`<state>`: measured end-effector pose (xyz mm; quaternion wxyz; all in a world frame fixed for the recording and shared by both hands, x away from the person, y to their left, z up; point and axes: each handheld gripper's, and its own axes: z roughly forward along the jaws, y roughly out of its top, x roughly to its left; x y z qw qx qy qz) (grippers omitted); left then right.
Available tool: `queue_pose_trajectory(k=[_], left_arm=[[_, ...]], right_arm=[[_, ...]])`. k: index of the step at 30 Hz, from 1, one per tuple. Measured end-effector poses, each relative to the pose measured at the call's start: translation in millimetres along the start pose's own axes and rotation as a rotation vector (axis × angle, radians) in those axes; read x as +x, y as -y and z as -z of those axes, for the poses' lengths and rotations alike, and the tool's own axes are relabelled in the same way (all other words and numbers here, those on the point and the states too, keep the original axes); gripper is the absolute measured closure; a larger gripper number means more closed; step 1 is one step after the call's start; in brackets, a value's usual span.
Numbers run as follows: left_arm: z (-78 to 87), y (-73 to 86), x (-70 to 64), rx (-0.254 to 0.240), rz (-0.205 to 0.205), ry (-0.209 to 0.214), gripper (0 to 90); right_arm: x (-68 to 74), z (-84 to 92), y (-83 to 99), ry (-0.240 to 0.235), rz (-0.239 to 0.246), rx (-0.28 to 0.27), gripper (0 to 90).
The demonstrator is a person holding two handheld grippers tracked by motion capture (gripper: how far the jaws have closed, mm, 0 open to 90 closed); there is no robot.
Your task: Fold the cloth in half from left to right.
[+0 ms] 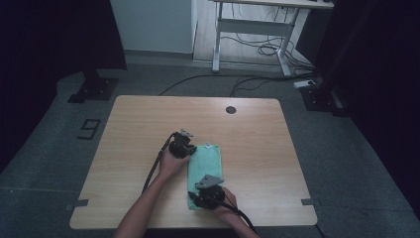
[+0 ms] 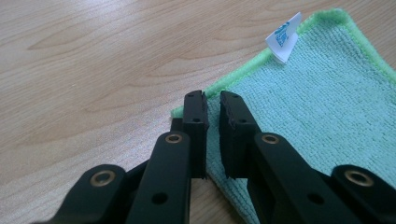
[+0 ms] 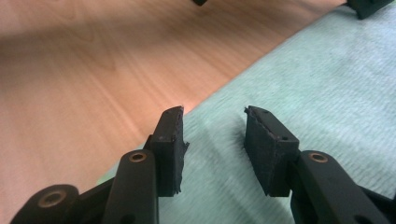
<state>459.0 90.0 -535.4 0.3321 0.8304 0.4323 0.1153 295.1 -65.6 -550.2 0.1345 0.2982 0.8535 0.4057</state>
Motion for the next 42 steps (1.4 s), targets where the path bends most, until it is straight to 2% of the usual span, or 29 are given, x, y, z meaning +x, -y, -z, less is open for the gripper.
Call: queue_pose_trajectory(k=[12, 19, 22, 24, 26, 29, 33, 38, 42], left_arm=[[0.1, 1.1, 0.5, -0.009, 0.015, 0.005, 81.4], [0.0, 1.2, -1.8, -0.009, 0.006, -0.008, 80.1], [0.2, 1.1, -1.8, -0.010, 0.014, -0.002, 79.1], [1.3, 0.2, -2.0, -0.008, 0.015, 0.002, 76.1], [5.3, -1.1, -3.2, -0.024, 0.003, -0.001, 69.2], [17.1, -2.8, -2.1, -0.058, 0.011, -0.005, 59.7], [31.4, -1.9, 3.9, -0.089, 0.039, -0.001, 56.1], [40.8, 3.1, 12.0, -0.086, 0.061, 0.010, 54.5], [42.4, 7.1, 16.4, -0.083, 0.074, 0.011, 54.4]], right_arm=[[14.7, 11.8, 12.2, -0.026, 0.019, -0.017, 56.4], [13.4, 13.5, 13.1, -0.051, 0.010, -0.020, 51.8], [10.3, 13.8, 12.5, -0.069, -0.015, -0.022, 50.9], [8.9, 14.5, 12.2, -0.078, -0.023, -0.030, 49.0], [7.0, 17.5, 11.1, -0.088, -0.034, -0.047, 47.9], [-0.7, 24.8, 7.5, -0.077, -0.050, -0.081, 46.9], [-16.8, 32.8, 1.5, -0.044, -0.074, -0.098, 45.4], [-41.7, 36.1, -5.1, -0.006, -0.105, -0.108, 44.6], [-71.4, 32.4, -10.7, 0.039, -0.149, -0.103, 44.6]])
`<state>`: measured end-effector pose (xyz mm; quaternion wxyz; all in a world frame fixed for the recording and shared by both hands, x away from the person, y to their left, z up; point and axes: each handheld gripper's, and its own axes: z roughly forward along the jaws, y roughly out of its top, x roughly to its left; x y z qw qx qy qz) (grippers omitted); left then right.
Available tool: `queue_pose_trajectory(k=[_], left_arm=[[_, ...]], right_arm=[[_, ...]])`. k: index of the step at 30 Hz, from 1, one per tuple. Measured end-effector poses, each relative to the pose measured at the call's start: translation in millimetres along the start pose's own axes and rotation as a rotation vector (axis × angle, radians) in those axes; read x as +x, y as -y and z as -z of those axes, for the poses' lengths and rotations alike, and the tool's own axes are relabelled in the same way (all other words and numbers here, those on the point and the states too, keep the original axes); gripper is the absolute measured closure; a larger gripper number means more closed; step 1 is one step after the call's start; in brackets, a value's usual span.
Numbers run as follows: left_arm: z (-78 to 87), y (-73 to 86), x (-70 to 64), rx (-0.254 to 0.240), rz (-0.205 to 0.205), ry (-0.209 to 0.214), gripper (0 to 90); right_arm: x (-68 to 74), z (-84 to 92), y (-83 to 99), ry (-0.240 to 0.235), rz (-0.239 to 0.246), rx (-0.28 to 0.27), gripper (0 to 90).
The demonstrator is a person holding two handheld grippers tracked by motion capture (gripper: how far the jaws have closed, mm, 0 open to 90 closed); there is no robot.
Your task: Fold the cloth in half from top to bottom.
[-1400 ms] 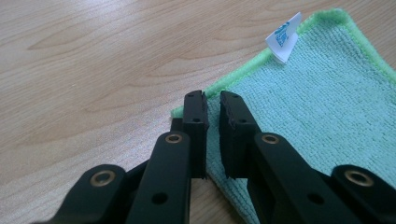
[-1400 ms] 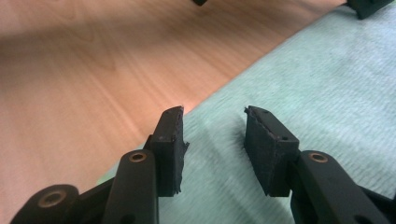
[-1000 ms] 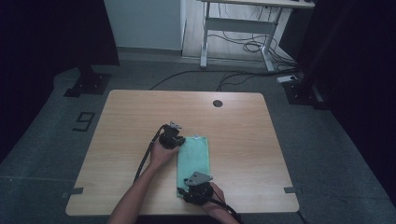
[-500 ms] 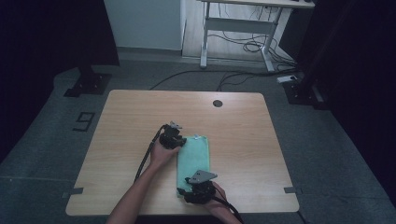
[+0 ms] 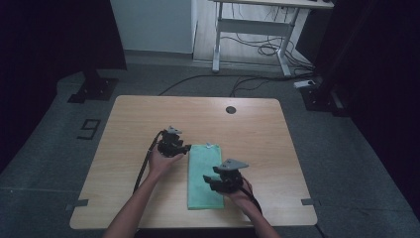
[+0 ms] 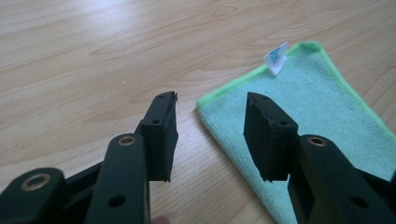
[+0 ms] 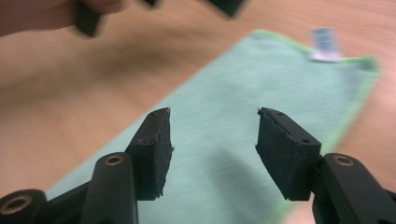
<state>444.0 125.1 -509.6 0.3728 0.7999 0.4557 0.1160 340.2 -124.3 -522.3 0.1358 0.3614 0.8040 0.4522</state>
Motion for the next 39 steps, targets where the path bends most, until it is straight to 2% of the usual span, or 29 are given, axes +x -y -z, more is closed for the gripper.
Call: queue_pose_trajectory(k=[3, 6, 14, 19, 25, 28, 30, 39], left_arm=[[0.5, 1.3, 1.5, 0.003, -0.002, 0.005, 53.8], [-0.1, 1.6, 2.3, 0.003, 0.002, 0.015, 53.2], [-5.9, 1.4, 0.8, 0.013, 0.015, 0.046, 52.0], [-11.5, 0.2, -0.3, 0.020, 0.022, 0.055, 53.4], [-18.4, -0.5, -1.2, 0.033, 0.028, 0.061, 54.2], [-20.0, -0.8, -1.0, 0.035, 0.032, 0.062, 54.3], [-21.9, -1.3, -0.8, 0.043, 0.031, 0.061, 54.3], [-31.4, 0.1, -3.1, 0.075, 0.030, 0.063, 55.2]], right_arm=[[-17.7, -3.1, -6.4, 0.030, -0.021, 0.000, 44.6], [-29.5, -5.8, -12.2, 0.047, -0.029, -0.001, 44.6], [-53.7, -17.2, -20.3, 0.088, -0.059, 0.008, 46.1], [-67.7, -29.0, -23.6, 0.111, -0.074, 0.039, 47.6], [-81.7, -41.3, -28.4, 0.128, -0.095, 0.055, 48.8], [-87.8, -46.5, -28.1, 0.125, -0.119, 0.046, 49.9], [-90.7, -51.0, -27.2, 0.127, -0.122, 0.064, 49.9], [-95.0, -63.1, -33.3, 0.121, -0.120, 0.079, 50.2]])
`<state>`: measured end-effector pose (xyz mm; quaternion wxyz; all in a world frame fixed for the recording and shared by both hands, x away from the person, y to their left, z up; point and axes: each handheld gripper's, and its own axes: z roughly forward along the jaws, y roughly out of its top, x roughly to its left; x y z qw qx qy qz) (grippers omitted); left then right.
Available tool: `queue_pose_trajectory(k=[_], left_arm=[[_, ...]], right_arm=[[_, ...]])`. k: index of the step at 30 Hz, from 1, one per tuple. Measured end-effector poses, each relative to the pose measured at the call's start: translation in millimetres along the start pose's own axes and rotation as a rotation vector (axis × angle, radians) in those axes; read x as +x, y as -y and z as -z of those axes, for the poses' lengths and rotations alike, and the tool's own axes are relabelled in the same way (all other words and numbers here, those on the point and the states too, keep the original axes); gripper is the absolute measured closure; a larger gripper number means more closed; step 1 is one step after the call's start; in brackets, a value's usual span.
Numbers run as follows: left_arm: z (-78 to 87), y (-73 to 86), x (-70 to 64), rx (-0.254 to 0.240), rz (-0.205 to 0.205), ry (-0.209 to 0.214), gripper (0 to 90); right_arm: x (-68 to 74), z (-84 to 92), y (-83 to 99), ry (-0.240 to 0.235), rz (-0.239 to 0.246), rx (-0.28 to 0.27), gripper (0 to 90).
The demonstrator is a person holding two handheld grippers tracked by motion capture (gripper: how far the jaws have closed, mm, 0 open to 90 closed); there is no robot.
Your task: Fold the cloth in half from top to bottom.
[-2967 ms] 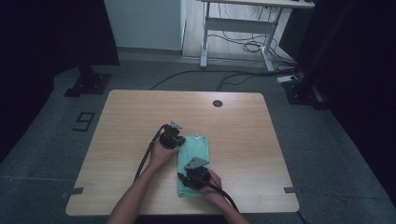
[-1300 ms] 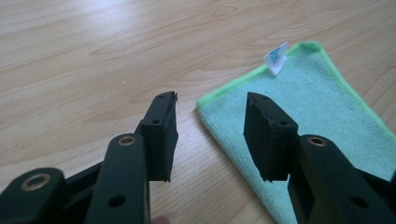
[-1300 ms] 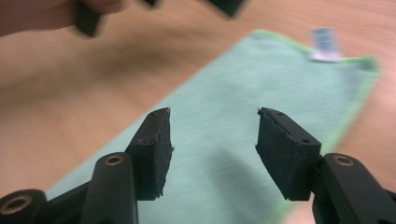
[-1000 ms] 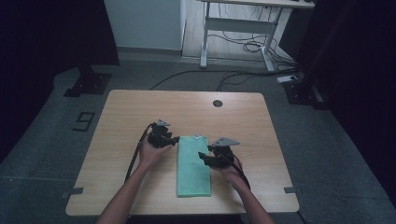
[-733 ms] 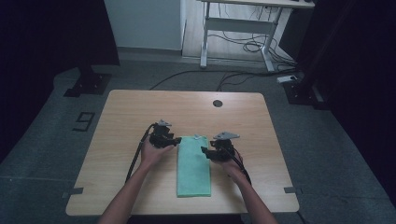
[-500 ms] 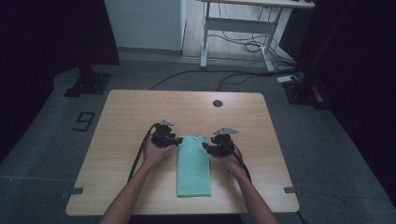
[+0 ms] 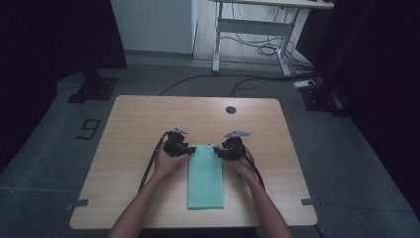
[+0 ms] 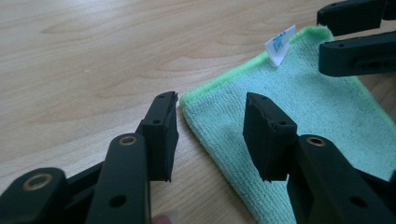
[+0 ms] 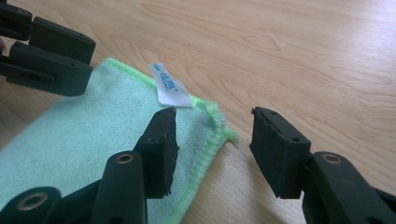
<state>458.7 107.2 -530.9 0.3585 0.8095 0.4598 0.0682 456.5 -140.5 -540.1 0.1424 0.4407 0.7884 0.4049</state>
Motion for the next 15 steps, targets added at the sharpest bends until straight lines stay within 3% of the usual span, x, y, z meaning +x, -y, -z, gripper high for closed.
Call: queue_pose_trajectory(k=[10, 15], left_arm=[[-4.6, 3.6, -1.8, 0.001, -0.009, -0.004, 57.6], [-4.8, 6.2, -5.0, -0.008, -0.013, -0.011, 62.5]], right_arm=[[2.2, -11.2, 1.6, 0.018, 0.015, 0.023, 51.3], [8.5, -11.6, 3.2, 0.024, 0.044, 0.019, 60.2]])
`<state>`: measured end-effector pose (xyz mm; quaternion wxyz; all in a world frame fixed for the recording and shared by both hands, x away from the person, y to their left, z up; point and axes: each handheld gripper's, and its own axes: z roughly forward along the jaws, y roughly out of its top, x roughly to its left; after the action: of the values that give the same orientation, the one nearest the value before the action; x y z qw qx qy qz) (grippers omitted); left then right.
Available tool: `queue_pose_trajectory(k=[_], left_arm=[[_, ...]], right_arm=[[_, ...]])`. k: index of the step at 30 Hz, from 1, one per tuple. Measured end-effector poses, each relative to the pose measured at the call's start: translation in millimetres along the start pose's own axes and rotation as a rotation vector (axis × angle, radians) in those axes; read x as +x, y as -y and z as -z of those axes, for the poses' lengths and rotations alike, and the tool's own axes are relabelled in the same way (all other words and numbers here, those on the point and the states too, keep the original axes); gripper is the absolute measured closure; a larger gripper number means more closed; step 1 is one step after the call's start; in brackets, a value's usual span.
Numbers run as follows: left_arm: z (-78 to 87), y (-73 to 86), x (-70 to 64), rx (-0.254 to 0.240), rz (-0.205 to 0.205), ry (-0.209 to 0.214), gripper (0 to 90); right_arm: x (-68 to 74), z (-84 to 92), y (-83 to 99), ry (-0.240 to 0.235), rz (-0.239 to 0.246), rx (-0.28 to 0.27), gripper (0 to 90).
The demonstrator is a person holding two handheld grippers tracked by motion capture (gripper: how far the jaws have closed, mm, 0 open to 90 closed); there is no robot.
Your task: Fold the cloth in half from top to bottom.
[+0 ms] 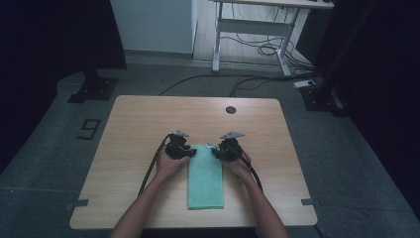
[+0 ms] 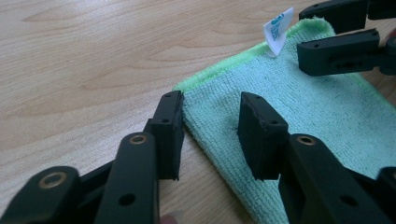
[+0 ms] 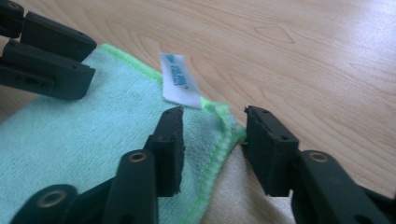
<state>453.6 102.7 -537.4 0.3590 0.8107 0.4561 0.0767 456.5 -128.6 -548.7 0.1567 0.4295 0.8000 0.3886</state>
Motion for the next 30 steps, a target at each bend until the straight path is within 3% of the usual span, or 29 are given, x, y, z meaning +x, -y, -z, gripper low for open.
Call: queue_pose_trajectory(k=[4, 10, 19, 30], left_arm=[[0.3, 2.8, -1.2, -0.006, 0.000, 0.013, 70.8], [0.4, 5.6, -0.6, -0.013, -0.002, 0.031, 80.9], [6.2, 1.5, -1.9, -0.040, -0.032, 0.040, 85.6], [27.0, -15.2, -11.5, -0.120, -0.073, 0.035, 85.6]], right_arm=[[0.7, 0.7, 1.2, -0.032, -0.010, -0.002, 72.4], [-0.4, 0.7, 0.7, -0.073, -0.014, 0.008, 82.9], [-4.2, 8.1, -1.7, -0.102, -0.007, -0.018, 84.8], [-5.4, 37.4, -12.6, -0.104, 0.011, -0.142, 84.9]])
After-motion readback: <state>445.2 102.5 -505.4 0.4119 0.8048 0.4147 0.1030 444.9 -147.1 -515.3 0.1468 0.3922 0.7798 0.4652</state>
